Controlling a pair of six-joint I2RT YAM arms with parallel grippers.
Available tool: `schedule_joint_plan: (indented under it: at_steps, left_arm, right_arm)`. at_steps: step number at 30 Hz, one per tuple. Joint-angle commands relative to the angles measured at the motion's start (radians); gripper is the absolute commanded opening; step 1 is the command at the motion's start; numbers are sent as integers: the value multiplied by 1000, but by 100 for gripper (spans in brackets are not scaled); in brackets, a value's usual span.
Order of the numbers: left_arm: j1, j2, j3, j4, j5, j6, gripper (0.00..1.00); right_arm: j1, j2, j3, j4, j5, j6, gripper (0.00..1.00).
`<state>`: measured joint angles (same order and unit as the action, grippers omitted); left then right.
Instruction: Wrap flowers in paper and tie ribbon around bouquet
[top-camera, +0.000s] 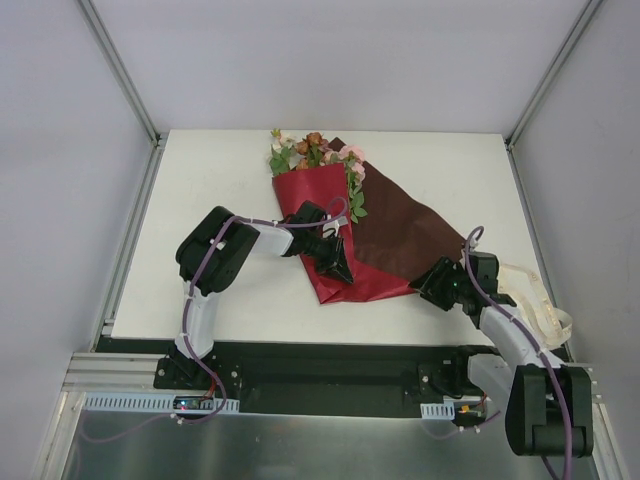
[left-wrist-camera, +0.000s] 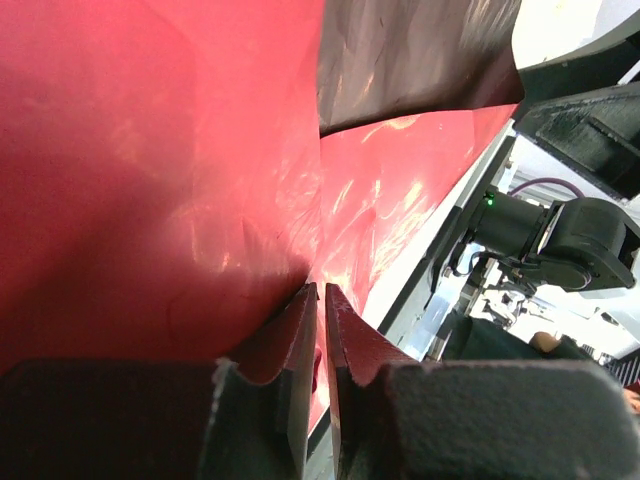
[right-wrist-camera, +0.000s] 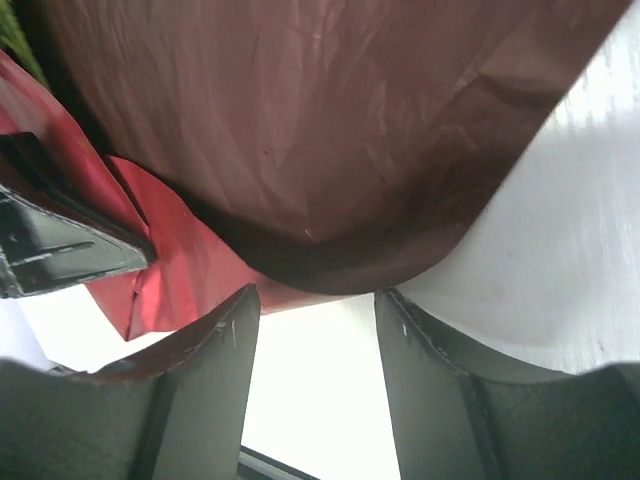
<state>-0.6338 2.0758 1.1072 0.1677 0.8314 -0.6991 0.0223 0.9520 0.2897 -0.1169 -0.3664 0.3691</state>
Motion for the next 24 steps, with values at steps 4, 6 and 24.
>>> schedule_joint_plan:
  at_steps: [4, 6, 24]
  left_arm:
    - [2, 41, -13, -43, -48, 23, 9]
    - [2, 38, -18, -43, -49, 23, 9]
    - [0, 36, -26, -43, -57, 27, 8]
  right_arm:
    - [-19, 129, -46, 189, -39, 86, 47]
    - [-21, 117, -55, 204, -32, 105, 41]
    - [281, -184, 182, -102, 129, -120, 1]
